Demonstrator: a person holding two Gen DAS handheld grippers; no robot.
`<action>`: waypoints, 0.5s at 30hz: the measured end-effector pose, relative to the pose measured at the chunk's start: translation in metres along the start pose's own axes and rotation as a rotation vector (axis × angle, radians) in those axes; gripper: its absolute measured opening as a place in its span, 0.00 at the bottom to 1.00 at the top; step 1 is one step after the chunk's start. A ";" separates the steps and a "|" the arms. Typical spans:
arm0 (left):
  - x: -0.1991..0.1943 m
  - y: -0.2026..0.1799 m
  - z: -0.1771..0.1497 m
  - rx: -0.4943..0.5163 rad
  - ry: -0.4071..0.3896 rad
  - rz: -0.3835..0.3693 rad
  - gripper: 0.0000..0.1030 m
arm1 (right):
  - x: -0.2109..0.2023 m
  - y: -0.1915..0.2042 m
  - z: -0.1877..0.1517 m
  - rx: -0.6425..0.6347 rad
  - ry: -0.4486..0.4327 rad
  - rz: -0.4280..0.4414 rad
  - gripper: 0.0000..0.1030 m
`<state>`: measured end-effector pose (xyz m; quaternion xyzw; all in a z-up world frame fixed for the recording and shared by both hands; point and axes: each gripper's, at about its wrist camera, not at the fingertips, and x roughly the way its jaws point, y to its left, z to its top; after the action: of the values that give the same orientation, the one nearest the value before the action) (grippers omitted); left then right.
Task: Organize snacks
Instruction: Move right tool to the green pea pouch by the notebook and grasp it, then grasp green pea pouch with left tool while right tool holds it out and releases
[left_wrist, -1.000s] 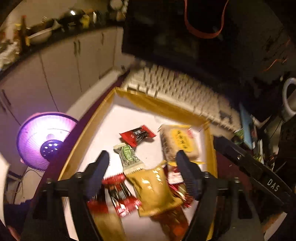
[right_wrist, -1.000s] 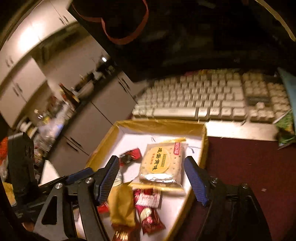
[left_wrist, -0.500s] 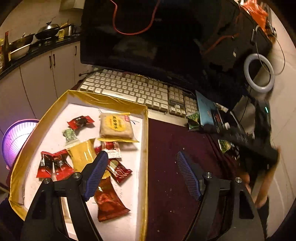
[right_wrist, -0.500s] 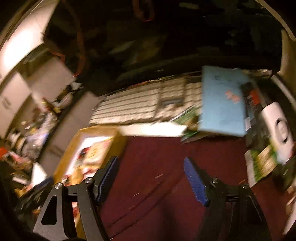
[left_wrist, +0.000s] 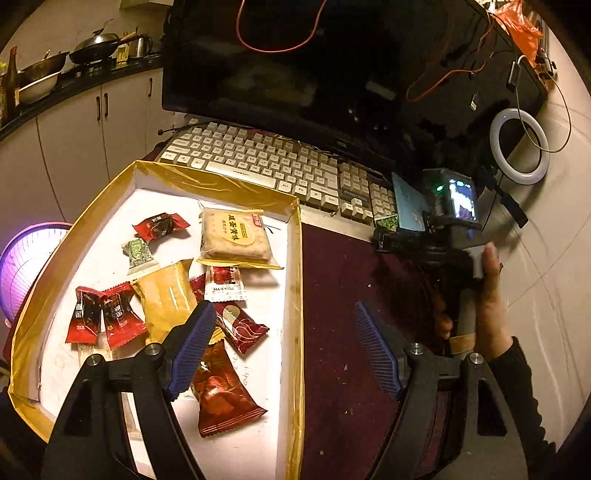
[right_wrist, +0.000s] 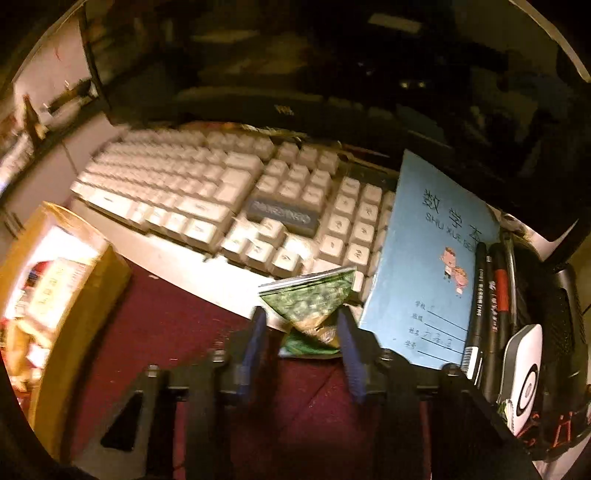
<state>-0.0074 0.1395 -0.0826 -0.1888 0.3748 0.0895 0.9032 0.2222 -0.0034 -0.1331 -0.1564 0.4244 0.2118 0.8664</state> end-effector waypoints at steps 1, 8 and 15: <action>0.000 0.000 0.000 0.000 0.000 -0.002 0.75 | 0.001 0.003 -0.001 -0.011 -0.010 -0.037 0.24; -0.001 -0.001 -0.001 -0.011 0.004 -0.033 0.75 | -0.048 0.005 -0.024 0.043 -0.018 0.153 0.19; 0.014 -0.023 -0.007 -0.003 0.124 -0.207 0.75 | -0.111 0.046 -0.105 -0.057 0.014 0.303 0.19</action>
<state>0.0047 0.1159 -0.0908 -0.2332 0.4082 -0.0155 0.8825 0.0676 -0.0372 -0.1105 -0.1166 0.4430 0.3511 0.8166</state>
